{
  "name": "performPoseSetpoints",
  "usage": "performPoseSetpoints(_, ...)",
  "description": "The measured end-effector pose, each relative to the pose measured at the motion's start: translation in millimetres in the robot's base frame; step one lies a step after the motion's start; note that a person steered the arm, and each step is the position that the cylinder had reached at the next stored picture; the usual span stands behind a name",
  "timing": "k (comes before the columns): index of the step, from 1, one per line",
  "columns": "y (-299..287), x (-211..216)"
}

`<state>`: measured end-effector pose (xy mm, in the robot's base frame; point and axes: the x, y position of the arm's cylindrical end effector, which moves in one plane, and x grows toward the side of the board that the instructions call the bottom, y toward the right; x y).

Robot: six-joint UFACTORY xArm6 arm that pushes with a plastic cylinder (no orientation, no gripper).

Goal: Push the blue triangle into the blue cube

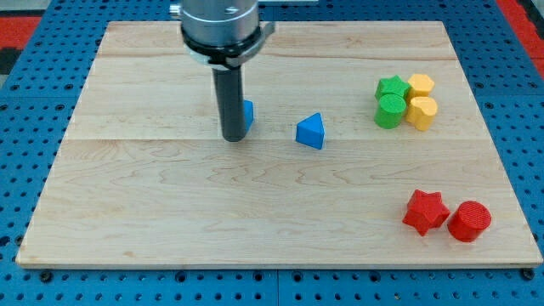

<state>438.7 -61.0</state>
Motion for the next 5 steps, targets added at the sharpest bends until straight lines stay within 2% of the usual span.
performPoseSetpoints(1, 55, 32)
performPoseSetpoints(2, 130, 32)
performPoseSetpoints(3, 158, 23)
performPoseSetpoints(5, 78, -19)
